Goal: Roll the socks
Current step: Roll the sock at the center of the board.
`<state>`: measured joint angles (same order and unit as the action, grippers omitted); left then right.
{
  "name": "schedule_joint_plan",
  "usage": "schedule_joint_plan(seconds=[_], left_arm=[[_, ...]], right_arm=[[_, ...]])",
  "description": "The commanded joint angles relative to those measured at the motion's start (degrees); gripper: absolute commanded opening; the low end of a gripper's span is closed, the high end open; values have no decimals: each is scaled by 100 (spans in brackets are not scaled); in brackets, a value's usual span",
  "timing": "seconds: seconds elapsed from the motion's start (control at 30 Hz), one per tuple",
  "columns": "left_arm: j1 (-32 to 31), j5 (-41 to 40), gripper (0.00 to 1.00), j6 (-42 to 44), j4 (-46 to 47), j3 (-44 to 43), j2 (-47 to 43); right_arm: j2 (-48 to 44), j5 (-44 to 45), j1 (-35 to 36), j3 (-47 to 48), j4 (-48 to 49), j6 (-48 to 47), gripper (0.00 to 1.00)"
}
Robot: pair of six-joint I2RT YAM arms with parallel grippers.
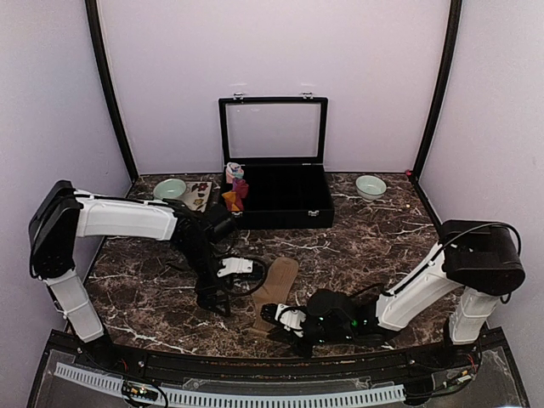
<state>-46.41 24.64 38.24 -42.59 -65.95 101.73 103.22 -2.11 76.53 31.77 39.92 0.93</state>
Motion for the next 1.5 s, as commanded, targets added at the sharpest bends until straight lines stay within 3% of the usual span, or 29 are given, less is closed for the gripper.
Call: schedule_joint_plan(seconds=[0.0,0.2,0.33,0.4,0.47,0.57,0.7,0.8,0.93,1.07,1.2,1.47], left_arm=[[240,-1325,99,-111,765,483,-1039],[787,-2360,99,-406,1606,1063,-2496],[798,-937,99,495,875,1162,-3127],[654,-595,93,731,825,1322,-3241],[167,-792,87,993,764,1474,-3165],[-457,-994,86,1256,906,1677,-3036],[-928,-891,90,1343,1011,1492,-2655],[-1317,-969,83,1696,1055,1554,-2478],[-1907,-1338,63,1997,1259,1615,-2127],[-2134,-1607,44,1837,1163,1118,-1277],[-2135,-1878,43,1762,1728,1202,-926],[-2135,-2007,47,1766,2446,1552,-1135]], right_arm=[[156,-599,-167,245,-929,358,0],[149,-1071,-448,254,-1115,873,0],[358,-1412,-662,303,-1198,1356,0],[565,-1575,-787,396,-1340,1748,0],[792,-1802,-916,491,-1460,2114,0],[1049,-2017,-1047,588,-1662,2536,0],[1102,-1921,-1122,607,-1899,2767,0],[1178,-1940,-1281,545,-1959,3007,0],[1371,-2101,-1438,559,-2127,3197,0],[1462,-2060,-1516,625,-2329,3240,0],[1413,-1973,-1544,556,-2336,3322,0],[1433,-1993,-1546,339,-2102,3479,0]])
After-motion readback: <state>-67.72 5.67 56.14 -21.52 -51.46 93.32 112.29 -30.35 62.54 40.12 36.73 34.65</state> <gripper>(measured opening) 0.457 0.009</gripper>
